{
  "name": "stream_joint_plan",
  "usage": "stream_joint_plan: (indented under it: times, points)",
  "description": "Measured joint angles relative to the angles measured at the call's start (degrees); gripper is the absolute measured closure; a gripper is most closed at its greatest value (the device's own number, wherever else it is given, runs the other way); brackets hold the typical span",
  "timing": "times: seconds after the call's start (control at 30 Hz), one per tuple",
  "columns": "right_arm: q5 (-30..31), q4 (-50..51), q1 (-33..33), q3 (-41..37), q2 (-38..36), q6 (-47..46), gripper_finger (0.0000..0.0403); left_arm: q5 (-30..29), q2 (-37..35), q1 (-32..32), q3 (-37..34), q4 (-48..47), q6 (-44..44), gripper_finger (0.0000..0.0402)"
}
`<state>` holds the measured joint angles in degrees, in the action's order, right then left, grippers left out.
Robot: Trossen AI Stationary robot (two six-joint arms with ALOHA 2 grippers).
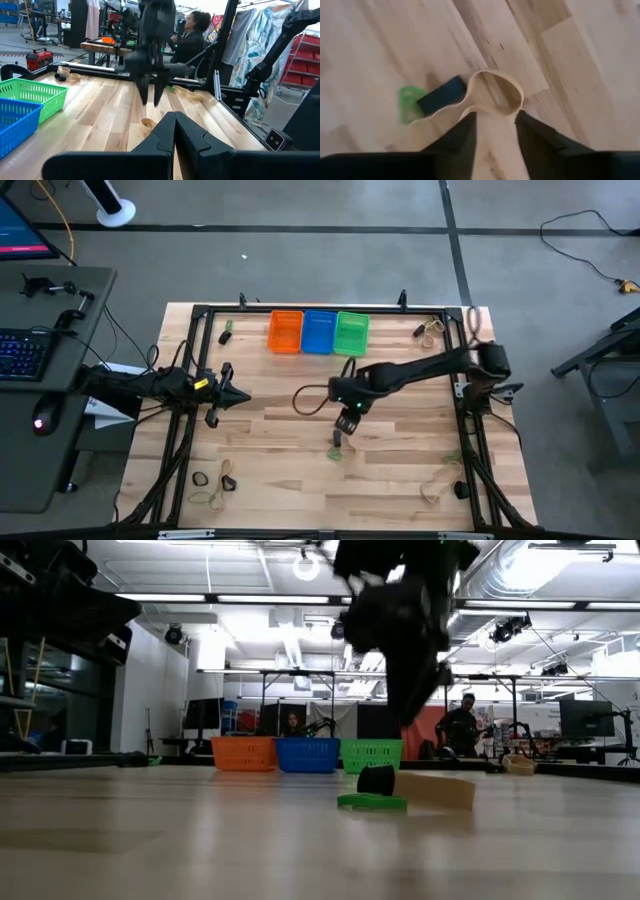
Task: Sort rubber bands into baskets
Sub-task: Put the brown rubber band into the green bin
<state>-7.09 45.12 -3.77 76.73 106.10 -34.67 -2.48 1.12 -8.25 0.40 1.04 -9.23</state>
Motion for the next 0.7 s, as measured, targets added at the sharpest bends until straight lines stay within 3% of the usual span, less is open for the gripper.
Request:
stream_joint_plan:
  times: [0.13, 0.3, 0.57, 0.7]
  points:
    - [0.0, -0.1, 0.4, 0.0, 4.3, -0.6, 0.0214, 0.0, 0.0, 0.0, 0.0, 0.0, 0.0, 0.0401]
    - [0.9, 0.5, 0.7, 0.0, 8.5, -1.4, 0.0204, 0.0, 0.0, 0.0, 0.0, 0.0, 0.0, 0.0401]
    - [5.1, 0.0, 0.4, 0.2, 9.8, -3.5, 0.0242, 0.0, 0.0, 0.0, 0.0, 0.0, 0.0, 0.0401]
    - [6.2, -0.4, 0.3, 0.2, 10.0, -2.6, 0.0303, 0.0, 0.0, 0.0, 0.0, 0.0, 0.0, 0.0401]
